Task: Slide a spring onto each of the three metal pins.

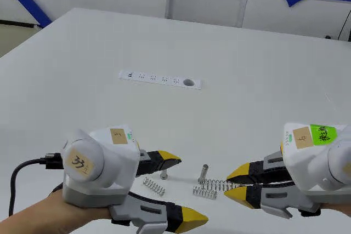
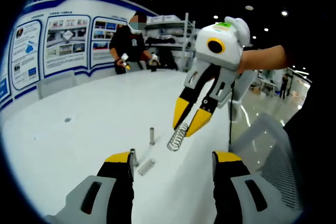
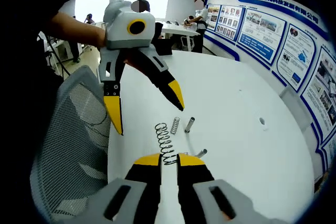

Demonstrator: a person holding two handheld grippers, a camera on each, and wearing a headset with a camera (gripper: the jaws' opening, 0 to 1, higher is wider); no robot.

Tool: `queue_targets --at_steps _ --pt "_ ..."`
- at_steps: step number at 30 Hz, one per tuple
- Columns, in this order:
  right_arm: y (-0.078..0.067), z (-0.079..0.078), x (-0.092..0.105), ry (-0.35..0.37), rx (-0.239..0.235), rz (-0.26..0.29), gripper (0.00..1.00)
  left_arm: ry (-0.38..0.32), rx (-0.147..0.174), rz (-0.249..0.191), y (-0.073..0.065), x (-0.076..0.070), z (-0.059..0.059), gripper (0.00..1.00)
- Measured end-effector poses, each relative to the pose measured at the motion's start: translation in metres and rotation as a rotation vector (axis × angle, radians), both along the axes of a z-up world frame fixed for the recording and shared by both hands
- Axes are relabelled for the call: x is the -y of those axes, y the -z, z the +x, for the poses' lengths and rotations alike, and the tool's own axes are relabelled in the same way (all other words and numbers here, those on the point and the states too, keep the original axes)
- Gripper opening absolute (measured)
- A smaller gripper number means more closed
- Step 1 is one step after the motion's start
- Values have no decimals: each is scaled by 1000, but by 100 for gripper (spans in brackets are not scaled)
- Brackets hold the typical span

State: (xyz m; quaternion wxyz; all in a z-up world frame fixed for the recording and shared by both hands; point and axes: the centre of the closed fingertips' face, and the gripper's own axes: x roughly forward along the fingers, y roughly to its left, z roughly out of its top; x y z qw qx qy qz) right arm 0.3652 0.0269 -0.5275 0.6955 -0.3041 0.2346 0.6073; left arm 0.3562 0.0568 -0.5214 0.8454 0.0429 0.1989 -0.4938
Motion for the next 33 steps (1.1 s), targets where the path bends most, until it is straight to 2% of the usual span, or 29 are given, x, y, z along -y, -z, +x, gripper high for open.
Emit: queue_targets --at_steps 4,8,20,24,27,29,33 --pt "1 -6 -4 -17 0 -2 11 16 4 1 -1 4 -2 48" --pt "1 -12 -8 -28 -9 3 11 26 6 5 -1 7 -3 46" --pt "2 -19 -10 -44 -14 -2 11 66 9 32 2 13 -9 25" --pt "3 -22 -11 -51 -17 -7 11 69 17 27 -1 14 -9 18" --pt "3 -23 -12 -61 -6 -16 11 96 1 50 2 18 -14 13" --pt "2 -24 -13 -66 -8 -13 11 99 3 73 5 17 -15 13" --pt "1 -26 -14 -78 -5 -14 11 94 -11 70 7 16 -16 13"
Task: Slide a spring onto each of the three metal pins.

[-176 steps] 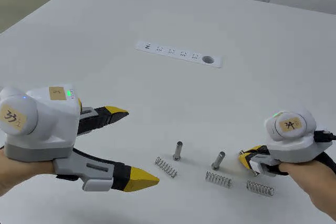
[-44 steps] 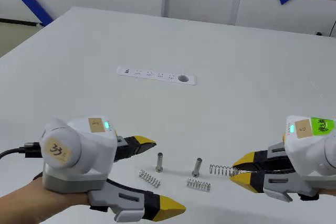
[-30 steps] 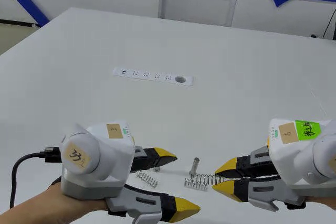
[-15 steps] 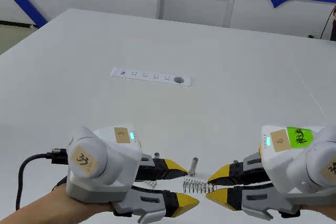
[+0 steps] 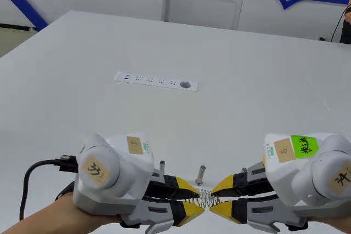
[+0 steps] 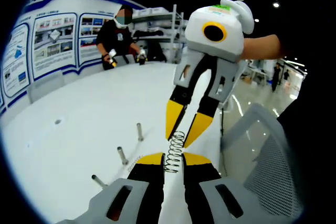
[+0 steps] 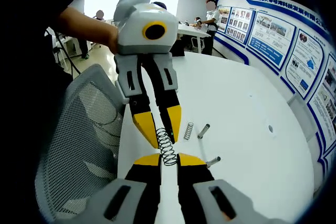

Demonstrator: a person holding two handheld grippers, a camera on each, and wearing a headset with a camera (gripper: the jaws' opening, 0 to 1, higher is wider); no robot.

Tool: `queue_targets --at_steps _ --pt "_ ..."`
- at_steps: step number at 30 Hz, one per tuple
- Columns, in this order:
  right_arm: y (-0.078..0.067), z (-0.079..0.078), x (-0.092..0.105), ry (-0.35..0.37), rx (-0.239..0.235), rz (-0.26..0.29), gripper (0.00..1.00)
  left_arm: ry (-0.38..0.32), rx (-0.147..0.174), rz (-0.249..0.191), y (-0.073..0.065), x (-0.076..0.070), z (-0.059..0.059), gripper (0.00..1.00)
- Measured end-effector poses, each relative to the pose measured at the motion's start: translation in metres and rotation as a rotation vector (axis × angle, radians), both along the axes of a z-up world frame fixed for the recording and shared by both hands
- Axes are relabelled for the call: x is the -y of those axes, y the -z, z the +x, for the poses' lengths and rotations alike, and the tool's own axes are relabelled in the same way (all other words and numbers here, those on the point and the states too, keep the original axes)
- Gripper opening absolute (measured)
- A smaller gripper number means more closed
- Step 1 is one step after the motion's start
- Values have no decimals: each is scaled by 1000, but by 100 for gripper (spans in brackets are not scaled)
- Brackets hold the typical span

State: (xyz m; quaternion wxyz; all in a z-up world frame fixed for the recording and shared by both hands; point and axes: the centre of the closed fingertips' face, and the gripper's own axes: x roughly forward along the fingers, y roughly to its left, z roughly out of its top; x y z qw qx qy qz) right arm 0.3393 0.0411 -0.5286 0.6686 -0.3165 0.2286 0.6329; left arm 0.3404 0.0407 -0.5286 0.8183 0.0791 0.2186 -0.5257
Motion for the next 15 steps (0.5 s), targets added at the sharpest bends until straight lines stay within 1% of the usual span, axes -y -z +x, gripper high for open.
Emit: queue_targets --at_steps 6,8,12,15 --pt "4 -1 0 -1 -1 2 11 -1 -3 -2 2 -1 -1 12" --pt "4 -1 -1 -7 7 1 11 5 9 4 3 -1 -1 12" --pt "2 0 0 -8 9 3 11 14 18 6 2 0 -1 12" --pt "2 0 0 -6 11 4 11 30 42 22 2 0 0 11"
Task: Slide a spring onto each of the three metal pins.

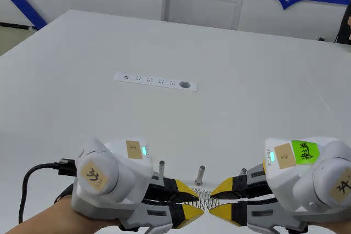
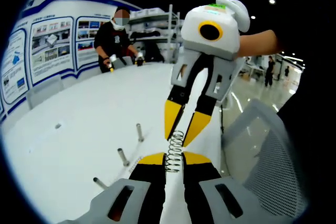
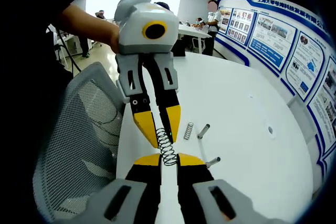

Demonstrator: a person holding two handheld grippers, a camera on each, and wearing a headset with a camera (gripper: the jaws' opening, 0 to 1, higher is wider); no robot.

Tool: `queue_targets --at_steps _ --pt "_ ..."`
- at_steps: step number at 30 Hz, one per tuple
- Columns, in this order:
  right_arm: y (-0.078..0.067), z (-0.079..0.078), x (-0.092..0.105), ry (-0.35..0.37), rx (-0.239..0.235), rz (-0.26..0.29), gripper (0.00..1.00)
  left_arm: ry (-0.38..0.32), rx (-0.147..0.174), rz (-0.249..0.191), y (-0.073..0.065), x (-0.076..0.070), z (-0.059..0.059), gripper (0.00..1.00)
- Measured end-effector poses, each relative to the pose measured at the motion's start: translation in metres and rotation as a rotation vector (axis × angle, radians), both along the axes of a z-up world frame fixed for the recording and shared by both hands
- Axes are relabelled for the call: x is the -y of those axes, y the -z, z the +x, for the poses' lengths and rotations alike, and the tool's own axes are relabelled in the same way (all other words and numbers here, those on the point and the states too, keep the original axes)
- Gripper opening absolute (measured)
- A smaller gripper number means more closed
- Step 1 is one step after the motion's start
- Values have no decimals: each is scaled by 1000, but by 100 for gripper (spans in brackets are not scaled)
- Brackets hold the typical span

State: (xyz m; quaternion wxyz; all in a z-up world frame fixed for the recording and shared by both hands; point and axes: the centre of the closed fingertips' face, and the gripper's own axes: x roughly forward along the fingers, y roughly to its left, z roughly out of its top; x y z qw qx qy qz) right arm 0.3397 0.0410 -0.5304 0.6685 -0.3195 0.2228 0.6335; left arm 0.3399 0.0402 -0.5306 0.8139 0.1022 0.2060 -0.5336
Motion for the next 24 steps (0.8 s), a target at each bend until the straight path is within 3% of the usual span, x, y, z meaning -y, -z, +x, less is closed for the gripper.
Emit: queue_targets --at_steps 4,18,21,24 --pt "0 0 0 -7 6 -3 11 18 21 19 0 1 0 10" --pt "-3 -2 -1 -50 14 -4 11 53 34 24 -3 1 -3 10" --pt "-8 -2 -4 -50 10 14 11 61 66 55 0 0 -2 10" --pt "-9 -3 -5 -56 15 7 10 60 72 61 1 -1 -1 9"
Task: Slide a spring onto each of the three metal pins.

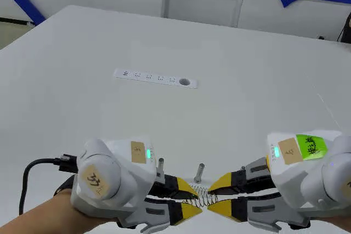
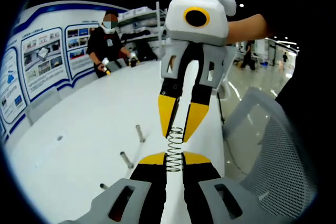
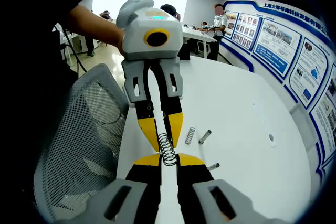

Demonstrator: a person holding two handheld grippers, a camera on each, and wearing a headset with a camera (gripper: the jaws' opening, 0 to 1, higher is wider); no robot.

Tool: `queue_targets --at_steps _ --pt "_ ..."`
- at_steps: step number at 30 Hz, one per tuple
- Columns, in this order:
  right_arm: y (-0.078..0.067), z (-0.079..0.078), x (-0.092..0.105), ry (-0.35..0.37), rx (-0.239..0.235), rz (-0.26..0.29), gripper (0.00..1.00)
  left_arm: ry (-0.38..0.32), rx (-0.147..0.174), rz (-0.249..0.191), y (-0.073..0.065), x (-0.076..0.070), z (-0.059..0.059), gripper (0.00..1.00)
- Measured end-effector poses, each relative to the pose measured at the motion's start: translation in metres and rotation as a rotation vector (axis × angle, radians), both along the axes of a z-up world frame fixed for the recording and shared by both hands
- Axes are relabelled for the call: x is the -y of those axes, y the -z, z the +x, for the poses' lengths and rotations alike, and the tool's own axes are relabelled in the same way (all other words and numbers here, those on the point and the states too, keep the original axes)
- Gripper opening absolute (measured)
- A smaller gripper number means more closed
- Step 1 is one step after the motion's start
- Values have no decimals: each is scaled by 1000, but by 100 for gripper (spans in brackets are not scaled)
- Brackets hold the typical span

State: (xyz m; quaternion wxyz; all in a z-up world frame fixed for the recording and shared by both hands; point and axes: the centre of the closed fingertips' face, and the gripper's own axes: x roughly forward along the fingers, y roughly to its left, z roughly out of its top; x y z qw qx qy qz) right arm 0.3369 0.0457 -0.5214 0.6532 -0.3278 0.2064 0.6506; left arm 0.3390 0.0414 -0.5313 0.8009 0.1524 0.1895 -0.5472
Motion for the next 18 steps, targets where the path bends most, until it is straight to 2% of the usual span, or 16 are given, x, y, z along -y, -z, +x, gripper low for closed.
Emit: queue_targets --at_steps 5,6,7,9,13,18 --pt "-3 0 -3 -6 -1 9 10 -7 10 2 0 -2 2 10" --pt "-6 -2 -5 -8 -14 25 9 -9 20 32 3 -6 4 10" --pt "-9 -2 -8 -7 -17 35 9 -5 13 7 1 -3 2 9" --pt "-7 -1 -8 -20 5 14 9 -16 9 4 1 -5 3 9" --pt "-7 -1 -9 -21 -4 18 9 -15 6 0 2 -6 2 9" --pt "-10 -2 -10 -28 -18 31 10 -7 25 -11 0 -5 1 9"
